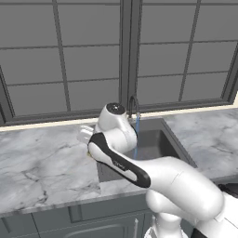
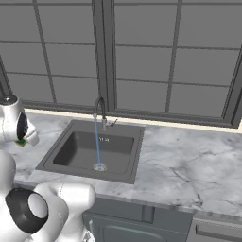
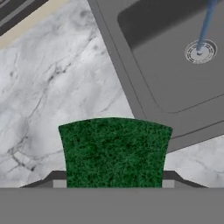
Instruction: Soak the sponge with water for a few seconds and then drop it inside the sink.
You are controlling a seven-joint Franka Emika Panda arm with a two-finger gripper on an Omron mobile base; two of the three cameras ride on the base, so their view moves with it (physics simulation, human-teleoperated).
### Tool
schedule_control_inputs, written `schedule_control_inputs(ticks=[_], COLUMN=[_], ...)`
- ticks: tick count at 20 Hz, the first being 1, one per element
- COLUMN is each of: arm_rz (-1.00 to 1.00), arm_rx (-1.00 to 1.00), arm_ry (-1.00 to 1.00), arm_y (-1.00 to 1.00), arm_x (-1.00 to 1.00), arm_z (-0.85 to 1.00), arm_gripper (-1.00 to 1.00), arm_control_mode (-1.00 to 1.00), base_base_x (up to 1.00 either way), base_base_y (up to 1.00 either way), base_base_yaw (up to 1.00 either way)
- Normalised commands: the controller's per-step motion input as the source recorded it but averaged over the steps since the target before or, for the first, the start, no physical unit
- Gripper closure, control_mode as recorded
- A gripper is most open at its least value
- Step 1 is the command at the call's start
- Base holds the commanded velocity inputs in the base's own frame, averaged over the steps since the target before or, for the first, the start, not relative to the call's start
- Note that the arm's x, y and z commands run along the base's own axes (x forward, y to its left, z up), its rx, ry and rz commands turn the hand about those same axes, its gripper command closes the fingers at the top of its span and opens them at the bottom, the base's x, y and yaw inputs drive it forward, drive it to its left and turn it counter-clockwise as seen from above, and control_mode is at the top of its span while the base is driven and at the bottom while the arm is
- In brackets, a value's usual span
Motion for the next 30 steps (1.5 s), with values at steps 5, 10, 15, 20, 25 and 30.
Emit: schedule_control_inputs(ticks=[5,10,15,20,25,30], arm_rz=[0.0,0.0,-0.05,-0.16,-0.24,-0.2], arm_rx=[-0.15,-0.18,-0.18,-0.06,-0.04,-0.09], arm_ry=[0.0,0.0,0.0,0.0,0.0,-0.08], arm_y=[-0.39,-0.41,-0.42,-0.38,-0.29,-0.11], arm_x=[-0.09,-0.05,-0.03,0.0,0.0,0.06], arm_z=[0.15,0.04,0.0,0.0,0.0,-0.09], arm_gripper=[1.0,1.0,1.0,1.0,1.0,1.0], arm_control_mode=[-1.0,-1.0,-1.0,-1.0,-1.0,-1.0], base_base_x=[0.0,0.0,0.0,0.0,0.0,0.0], base_base_y=[0.0,0.0,0.0,0.0,0.0,0.0], base_base_yaw=[0.0,0.0,0.0,0.0,0.0,0.0])
